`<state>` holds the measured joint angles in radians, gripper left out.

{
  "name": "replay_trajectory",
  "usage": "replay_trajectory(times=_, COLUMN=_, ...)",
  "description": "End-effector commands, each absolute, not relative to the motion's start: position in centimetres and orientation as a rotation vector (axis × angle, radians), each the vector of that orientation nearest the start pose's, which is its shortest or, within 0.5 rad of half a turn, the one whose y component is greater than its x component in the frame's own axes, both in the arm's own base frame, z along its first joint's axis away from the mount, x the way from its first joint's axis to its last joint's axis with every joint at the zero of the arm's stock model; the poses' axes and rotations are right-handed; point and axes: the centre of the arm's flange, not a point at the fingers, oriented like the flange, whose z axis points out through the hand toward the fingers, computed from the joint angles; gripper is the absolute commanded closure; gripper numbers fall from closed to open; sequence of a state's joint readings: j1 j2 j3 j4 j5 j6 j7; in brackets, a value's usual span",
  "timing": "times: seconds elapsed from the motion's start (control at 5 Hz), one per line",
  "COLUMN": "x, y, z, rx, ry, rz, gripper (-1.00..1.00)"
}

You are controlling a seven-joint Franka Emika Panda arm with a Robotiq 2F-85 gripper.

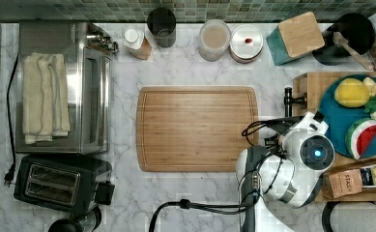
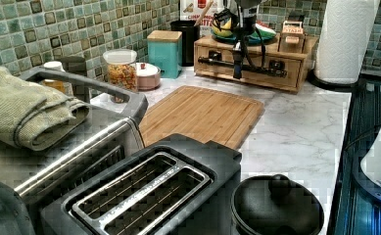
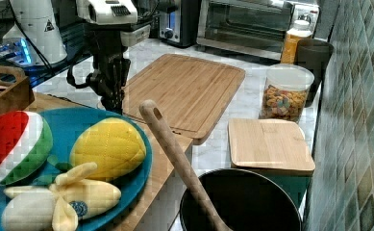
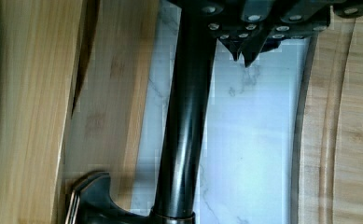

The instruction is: Close the drawer.

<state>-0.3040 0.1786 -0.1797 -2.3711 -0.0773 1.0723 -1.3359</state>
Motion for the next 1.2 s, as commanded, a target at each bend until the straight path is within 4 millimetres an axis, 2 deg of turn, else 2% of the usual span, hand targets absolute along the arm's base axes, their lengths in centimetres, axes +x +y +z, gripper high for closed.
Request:
replay_trajectory(times=0.2, x=43.37, y=-35.14, z=34.16, rx=-3.379, ry=0.126, rz=-0.357, gripper=1.0)
replay_trajectory(times=1.2, x=43.37, y=-35.13, z=34.16, rx=-3.379, ry=0.126, rz=-0.357, gripper=1.0)
